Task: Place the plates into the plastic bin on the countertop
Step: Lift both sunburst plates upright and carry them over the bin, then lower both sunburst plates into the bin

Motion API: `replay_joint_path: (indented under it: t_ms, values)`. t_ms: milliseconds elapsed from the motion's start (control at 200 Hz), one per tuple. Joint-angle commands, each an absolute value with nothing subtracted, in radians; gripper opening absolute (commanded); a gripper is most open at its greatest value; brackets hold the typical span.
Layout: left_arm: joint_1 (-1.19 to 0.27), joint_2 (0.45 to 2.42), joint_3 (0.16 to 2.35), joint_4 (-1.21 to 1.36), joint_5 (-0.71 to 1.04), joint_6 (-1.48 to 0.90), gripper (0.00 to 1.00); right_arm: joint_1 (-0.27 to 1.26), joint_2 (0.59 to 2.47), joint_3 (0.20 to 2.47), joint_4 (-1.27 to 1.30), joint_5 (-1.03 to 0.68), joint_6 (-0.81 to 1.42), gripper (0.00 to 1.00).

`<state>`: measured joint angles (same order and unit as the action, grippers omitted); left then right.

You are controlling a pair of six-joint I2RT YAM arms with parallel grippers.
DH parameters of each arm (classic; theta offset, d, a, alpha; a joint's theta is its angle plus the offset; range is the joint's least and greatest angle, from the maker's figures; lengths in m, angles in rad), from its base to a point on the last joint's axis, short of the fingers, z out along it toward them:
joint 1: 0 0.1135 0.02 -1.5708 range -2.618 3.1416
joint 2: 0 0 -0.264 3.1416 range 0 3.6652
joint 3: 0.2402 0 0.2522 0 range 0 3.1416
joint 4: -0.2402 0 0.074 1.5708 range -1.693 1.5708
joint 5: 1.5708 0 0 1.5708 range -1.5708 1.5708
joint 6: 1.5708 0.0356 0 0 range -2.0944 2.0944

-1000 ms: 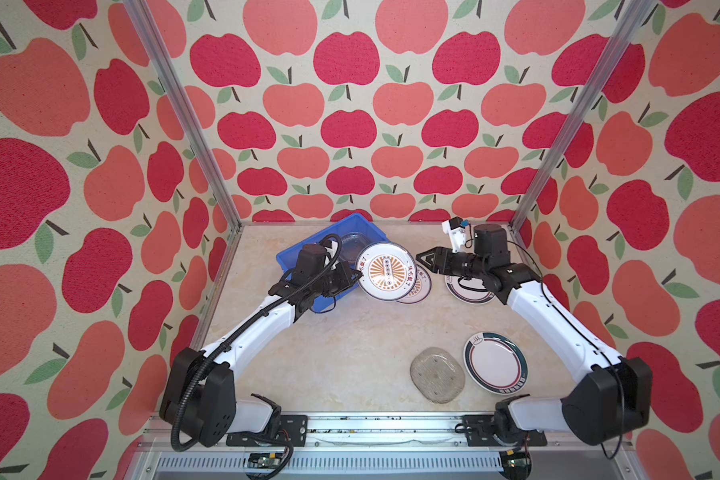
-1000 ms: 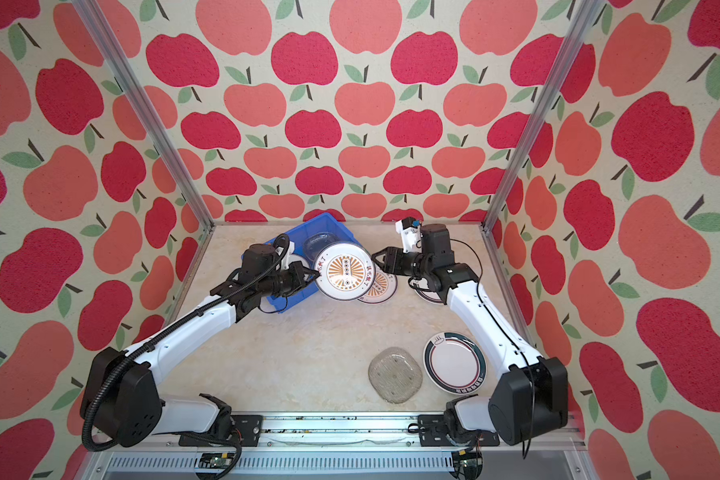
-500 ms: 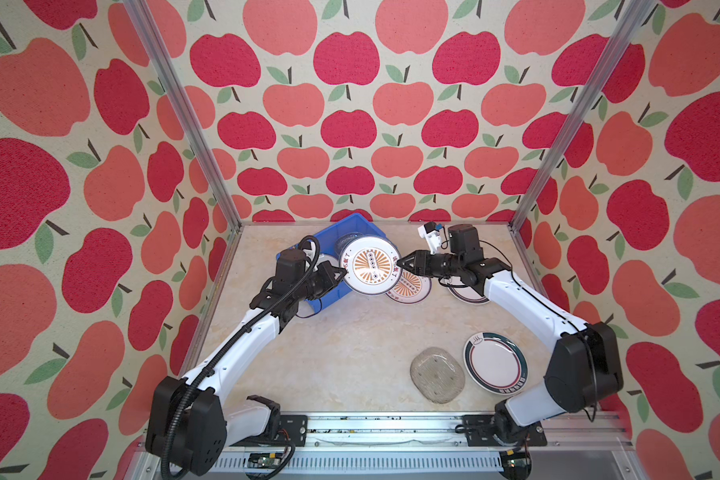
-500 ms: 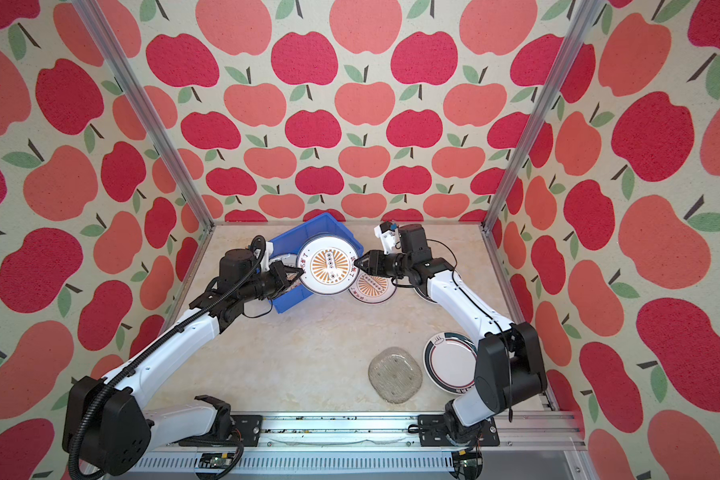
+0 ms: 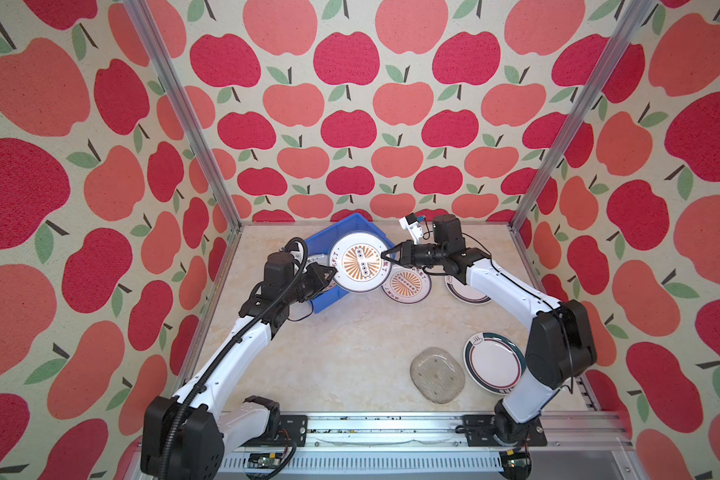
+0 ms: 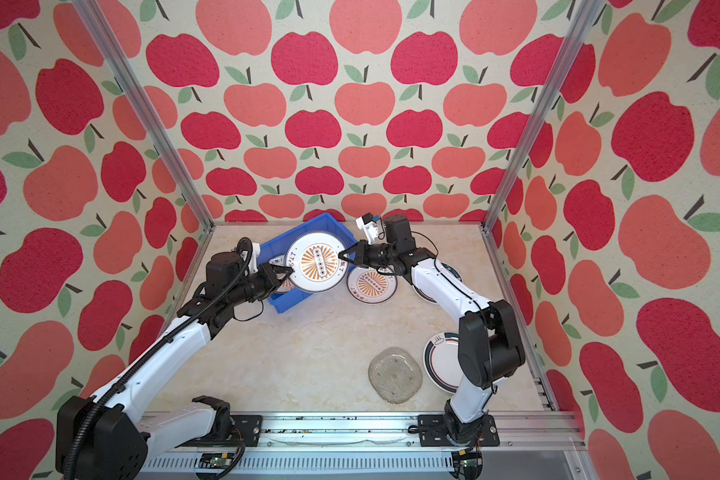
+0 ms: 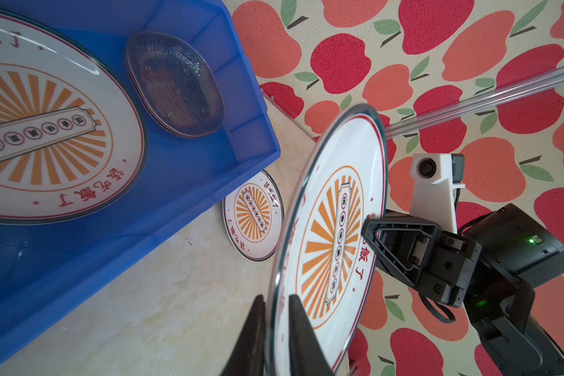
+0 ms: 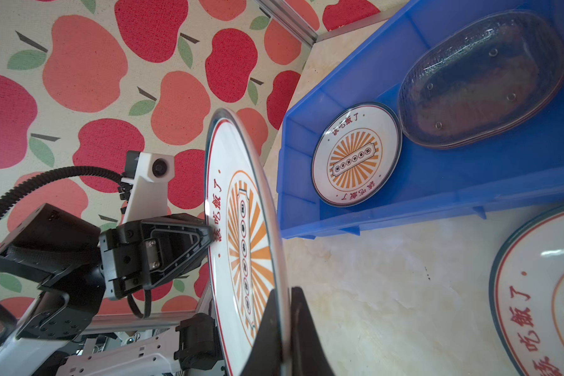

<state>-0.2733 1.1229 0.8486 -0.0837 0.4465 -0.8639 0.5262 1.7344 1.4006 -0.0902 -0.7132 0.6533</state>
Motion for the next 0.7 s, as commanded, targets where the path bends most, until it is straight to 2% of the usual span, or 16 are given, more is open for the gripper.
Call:
replay_joint_path:
  t_ms: [0, 330, 495, 695]
  values:
    - [-0.259, 1.050, 0.844, -0.218, 0.342, -0.816, 0.99, 0.539, 1.813, 1.521, -0.141, -0.695, 0.636, 0.00]
    - [-0.229, 0.727, 0.726, -0.436, 0.130, -0.732, 0.99, 0.553, 2.125, 1.970, -0.389, -0.662, 0.594, 0.00]
    - [-0.216, 0.642, 0.684, -0.476, 0.121, -0.733, 0.99, 0.578, 2.274, 2.168, -0.518, -0.619, 0.560, 0.00]
    - [-0.202, 0.631, 0.675, -0.482, 0.140, -0.732, 0.99, 0.603, 2.423, 2.346, -0.576, -0.606, 0.558, 0.00]
